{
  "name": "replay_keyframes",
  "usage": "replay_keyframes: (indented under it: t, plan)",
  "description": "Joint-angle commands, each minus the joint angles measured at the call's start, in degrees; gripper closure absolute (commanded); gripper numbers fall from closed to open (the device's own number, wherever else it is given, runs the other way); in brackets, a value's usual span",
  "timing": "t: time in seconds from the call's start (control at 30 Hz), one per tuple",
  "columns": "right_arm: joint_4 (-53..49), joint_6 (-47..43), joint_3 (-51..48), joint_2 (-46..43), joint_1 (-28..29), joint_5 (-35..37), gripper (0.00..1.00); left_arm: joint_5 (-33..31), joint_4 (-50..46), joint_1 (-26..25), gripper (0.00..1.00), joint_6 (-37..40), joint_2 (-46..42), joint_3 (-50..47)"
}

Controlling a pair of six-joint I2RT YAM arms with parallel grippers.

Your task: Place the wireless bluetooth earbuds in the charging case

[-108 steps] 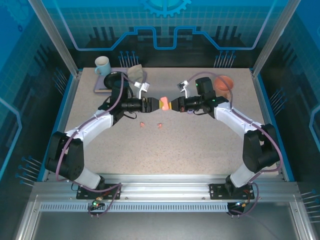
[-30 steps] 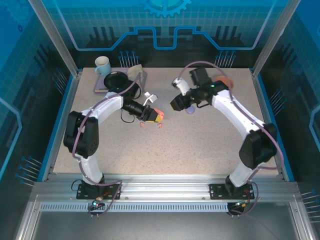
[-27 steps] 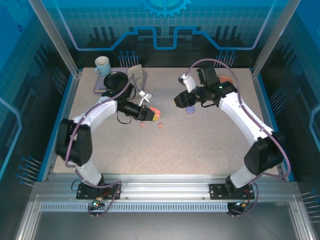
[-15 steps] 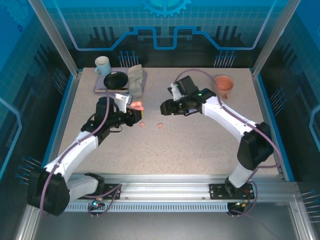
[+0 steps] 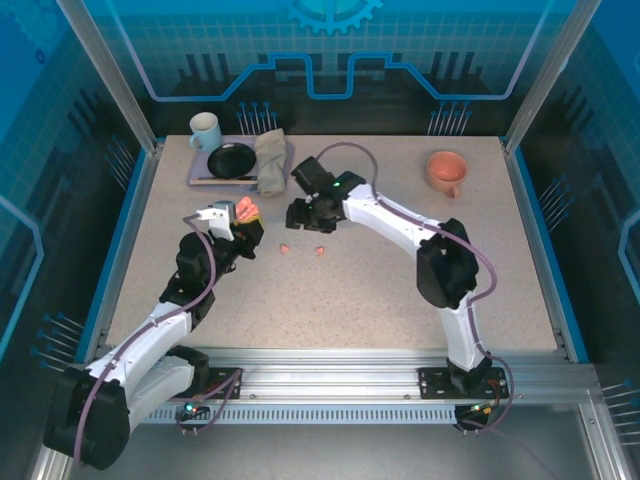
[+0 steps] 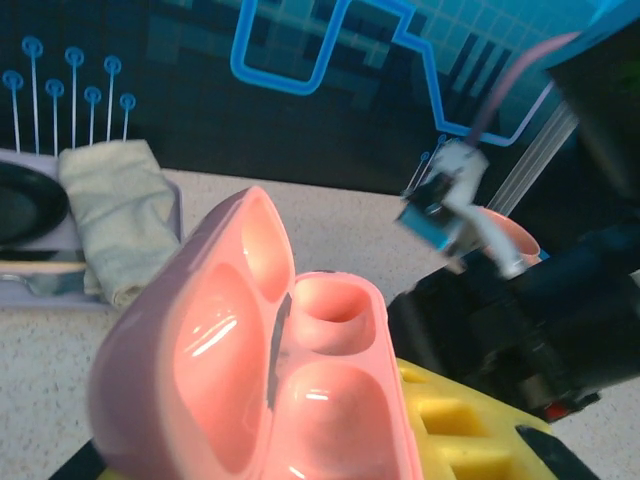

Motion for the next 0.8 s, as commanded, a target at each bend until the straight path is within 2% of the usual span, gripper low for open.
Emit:
replay_keyframes:
  t: [0.0, 0.17, 0.27, 0.5, 0.77]
  plan:
    - [-6.13, 5.35, 4.81, 4.24, 2.38, 4.34, 0.42, 5.34, 10.28, -0.33, 1.00, 5.04, -1.26, -1.55]
    - [-6.91, 8.07, 7.41, 7.25, 2.89, 6.03, 0.42, 14.09, 16.20, -0.71, 1.00, 8.58, -4.47, -5.32]
    - [-6.91, 9.33, 7.59, 7.87, 2.90, 6.75, 0.43, 15.29, 16.87, -2.28, 1.00, 10.29, -7.27, -7.32]
    - [-8.81, 12.57, 10.73, 11.12, 2.85, 7.12, 0.43, 9.54, 15.29, -6.27, 1.00, 13.95, -13.97, -12.80]
    - [-10.16, 13.72, 14.64, 16.11, 3.11, 7.79, 0.44, 5.54, 10.56, -6.35, 1.00, 15.62, -16.87, -12.04]
